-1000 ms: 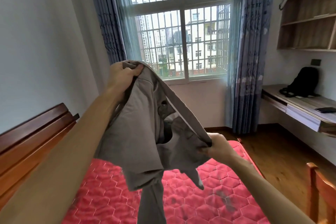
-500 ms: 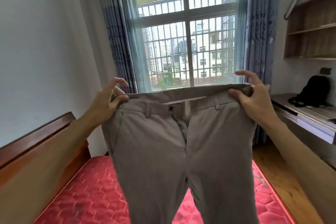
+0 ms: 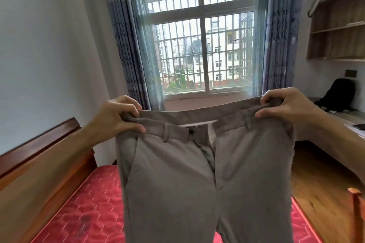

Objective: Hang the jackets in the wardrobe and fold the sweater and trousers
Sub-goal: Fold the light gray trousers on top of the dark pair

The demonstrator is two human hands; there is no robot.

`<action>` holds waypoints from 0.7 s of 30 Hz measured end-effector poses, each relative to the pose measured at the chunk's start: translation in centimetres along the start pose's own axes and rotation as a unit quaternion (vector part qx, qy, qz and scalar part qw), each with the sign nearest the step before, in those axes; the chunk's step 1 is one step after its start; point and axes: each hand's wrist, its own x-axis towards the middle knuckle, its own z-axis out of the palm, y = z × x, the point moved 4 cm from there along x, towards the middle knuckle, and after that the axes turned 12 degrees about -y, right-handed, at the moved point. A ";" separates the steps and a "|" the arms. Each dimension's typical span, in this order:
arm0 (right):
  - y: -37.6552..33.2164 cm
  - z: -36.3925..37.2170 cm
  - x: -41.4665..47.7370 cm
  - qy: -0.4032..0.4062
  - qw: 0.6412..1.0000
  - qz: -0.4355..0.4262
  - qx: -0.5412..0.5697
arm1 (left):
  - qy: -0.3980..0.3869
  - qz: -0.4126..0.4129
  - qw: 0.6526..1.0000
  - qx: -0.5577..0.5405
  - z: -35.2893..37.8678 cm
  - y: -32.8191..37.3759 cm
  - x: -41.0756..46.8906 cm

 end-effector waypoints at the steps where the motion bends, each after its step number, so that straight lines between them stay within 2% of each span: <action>1: 0.2 -0.3 -0.3 0.023 0.999 -0.007 0.046 | 0.014 -0.021 0.999 -0.028 -0.3 -0.2 0.0; 4: 1.0 -0.6 -0.5 0.076 0.994 0.006 0.076 | 0.019 -0.098 0.989 -0.105 -1.4 -1.2 -0.3; 9: 2.4 0.4 0.6 0.091 0.994 0.064 -0.007 | -0.015 -0.133 0.971 -0.199 -1.0 -1.6 -0.7; 11: 2.7 0.7 1.1 0.091 0.992 0.085 -0.027 | -0.028 -0.128 0.945 -0.299 -1.0 -1.2 -1.1; 13: 2.8 0.6 1.4 0.098 0.990 0.097 -0.042 | -0.028 -0.126 0.897 -0.422 -1.2 -0.5 -1.6; 15: 2.8 0.3 1.6 0.106 0.987 0.106 -0.049 | -0.003 -0.134 0.864 -0.486 -1.8 -0.1 -2.0; 16: 2.7 0.4 1.7 0.105 0.987 0.110 -0.053 | 0.009 -0.137 0.861 -0.489 -2.0 0.1 -2.2; 18: 2.1 0.6 1.8 0.106 0.986 0.116 -0.063 | 0.016 -0.155 0.888 -0.432 -2.1 0.4 -1.9; 21: 0.5 1.6 2.3 0.111 0.983 0.125 -0.071 | 0.022 -0.195 0.954 -0.227 -1.7 0.6 -0.6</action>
